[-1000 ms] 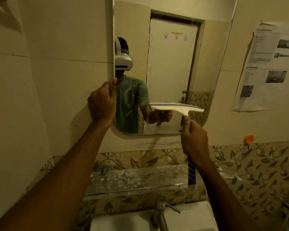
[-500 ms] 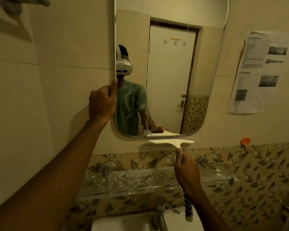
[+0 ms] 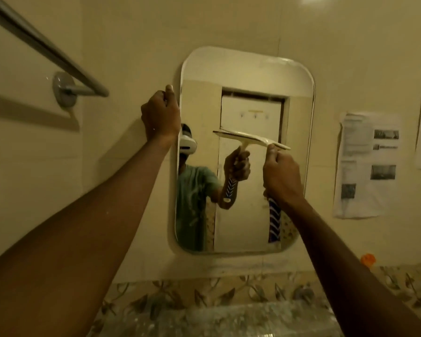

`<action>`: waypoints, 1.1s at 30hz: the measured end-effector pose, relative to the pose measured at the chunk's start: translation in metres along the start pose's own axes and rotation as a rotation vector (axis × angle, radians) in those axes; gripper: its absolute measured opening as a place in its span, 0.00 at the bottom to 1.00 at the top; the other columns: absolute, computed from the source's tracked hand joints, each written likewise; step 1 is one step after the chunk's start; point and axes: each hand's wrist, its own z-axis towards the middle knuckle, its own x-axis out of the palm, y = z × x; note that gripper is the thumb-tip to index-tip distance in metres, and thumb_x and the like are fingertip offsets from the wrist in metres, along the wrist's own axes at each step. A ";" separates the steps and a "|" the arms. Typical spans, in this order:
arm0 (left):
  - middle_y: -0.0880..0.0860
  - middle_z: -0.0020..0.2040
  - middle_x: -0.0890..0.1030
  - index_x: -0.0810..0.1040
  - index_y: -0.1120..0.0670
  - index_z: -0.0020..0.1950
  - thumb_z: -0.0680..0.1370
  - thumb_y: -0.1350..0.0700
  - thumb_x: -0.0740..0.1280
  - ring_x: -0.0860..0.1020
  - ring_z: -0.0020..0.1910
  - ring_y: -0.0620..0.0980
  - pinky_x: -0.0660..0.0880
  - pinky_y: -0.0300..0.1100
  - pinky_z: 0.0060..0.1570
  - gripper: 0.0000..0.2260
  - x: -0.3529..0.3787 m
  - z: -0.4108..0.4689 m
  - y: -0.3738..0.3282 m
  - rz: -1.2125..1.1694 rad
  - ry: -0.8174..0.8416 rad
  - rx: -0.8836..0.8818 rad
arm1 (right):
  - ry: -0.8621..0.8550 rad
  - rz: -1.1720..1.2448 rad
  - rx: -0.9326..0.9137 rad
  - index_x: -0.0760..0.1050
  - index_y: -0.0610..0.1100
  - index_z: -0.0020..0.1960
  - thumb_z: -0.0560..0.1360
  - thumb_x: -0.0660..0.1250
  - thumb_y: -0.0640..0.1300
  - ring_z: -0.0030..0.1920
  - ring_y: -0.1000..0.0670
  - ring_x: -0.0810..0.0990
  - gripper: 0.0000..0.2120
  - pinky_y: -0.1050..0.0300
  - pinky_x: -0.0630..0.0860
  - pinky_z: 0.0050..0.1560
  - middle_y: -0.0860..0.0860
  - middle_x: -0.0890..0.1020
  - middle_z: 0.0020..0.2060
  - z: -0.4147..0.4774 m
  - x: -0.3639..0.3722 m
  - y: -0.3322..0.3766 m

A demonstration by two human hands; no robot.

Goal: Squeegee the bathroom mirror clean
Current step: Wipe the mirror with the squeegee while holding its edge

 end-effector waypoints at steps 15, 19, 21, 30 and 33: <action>0.58 0.38 0.84 0.80 0.59 0.39 0.81 0.43 0.56 0.83 0.35 0.57 0.82 0.53 0.40 0.24 -0.004 0.024 -0.006 -0.229 0.267 -0.271 | 0.056 -0.193 -0.168 0.73 0.37 0.54 0.82 0.53 0.47 0.41 0.44 0.83 0.16 0.47 0.83 0.43 0.43 0.80 0.41 0.122 0.011 0.114; 0.60 0.38 0.83 0.81 0.62 0.41 0.82 0.45 0.55 0.83 0.36 0.59 0.82 0.54 0.41 0.24 -0.005 0.024 -0.003 -0.282 0.284 -0.284 | 0.069 -0.109 -0.024 0.74 0.43 0.40 0.82 0.51 0.54 0.18 0.59 0.75 0.22 0.67 0.70 0.17 0.50 0.77 0.26 0.072 0.025 0.080; 0.61 0.38 0.83 0.81 0.63 0.41 0.82 0.46 0.55 0.82 0.35 0.60 0.81 0.56 0.41 0.25 -0.005 0.024 -0.002 -0.301 0.289 -0.282 | 0.134 -0.109 -0.017 0.73 0.46 0.37 0.81 0.52 0.54 0.18 0.59 0.75 0.21 0.66 0.71 0.18 0.52 0.77 0.25 0.029 0.033 0.057; 0.62 0.38 0.83 0.80 0.63 0.40 0.82 0.45 0.52 0.82 0.38 0.60 0.80 0.57 0.44 0.27 -0.007 0.022 -0.004 -0.250 0.299 -0.215 | 0.041 -0.077 -0.124 0.72 0.46 0.34 0.82 0.54 0.51 0.19 0.56 0.76 0.21 0.64 0.73 0.18 0.53 0.76 0.23 0.070 0.021 0.099; 0.61 0.38 0.83 0.80 0.61 0.40 0.82 0.45 0.52 0.82 0.37 0.60 0.81 0.56 0.43 0.26 -0.003 0.023 0.000 -0.257 0.306 -0.228 | -0.019 -0.108 -0.143 0.70 0.46 0.34 0.83 0.51 0.52 0.23 0.51 0.77 0.22 0.62 0.74 0.20 0.49 0.77 0.28 0.113 0.018 0.127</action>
